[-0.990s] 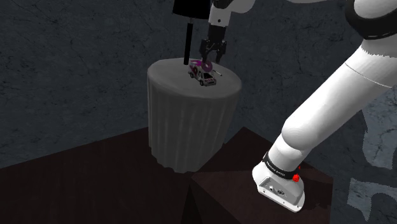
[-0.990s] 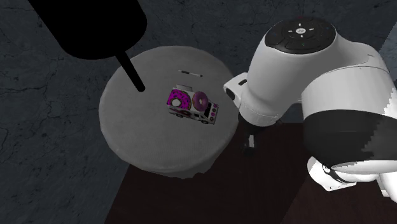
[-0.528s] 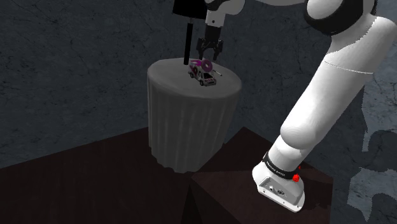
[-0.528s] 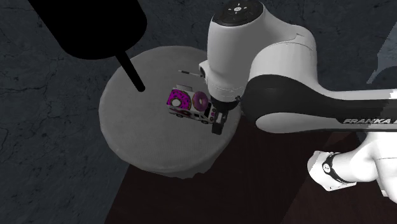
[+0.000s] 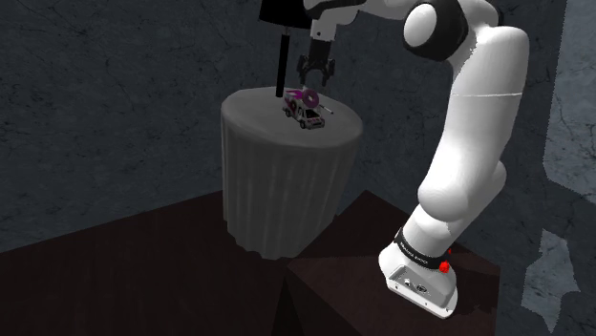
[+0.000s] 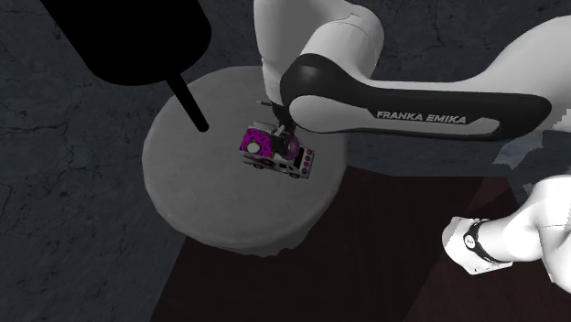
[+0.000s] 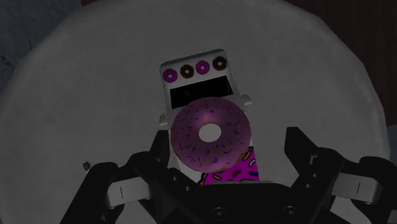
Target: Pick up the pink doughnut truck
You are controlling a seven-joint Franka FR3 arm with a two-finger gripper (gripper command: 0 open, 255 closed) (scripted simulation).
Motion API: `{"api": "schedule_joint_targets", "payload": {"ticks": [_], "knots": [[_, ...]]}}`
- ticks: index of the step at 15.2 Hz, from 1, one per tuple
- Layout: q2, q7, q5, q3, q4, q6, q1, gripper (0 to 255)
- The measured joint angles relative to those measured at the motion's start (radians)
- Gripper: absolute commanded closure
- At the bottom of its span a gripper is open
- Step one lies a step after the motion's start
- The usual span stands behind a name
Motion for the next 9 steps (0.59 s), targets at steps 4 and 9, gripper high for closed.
{"api": "schedule_joint_targets", "payload": {"ticks": [4, 9], "knots": [[0.181, 0.019, 0.03, -0.02, 0.249, -0.073, -0.056, 0], [0.23, 0.026, 0.039, -0.025, 0.28, -0.057, -0.071, 0]]}}
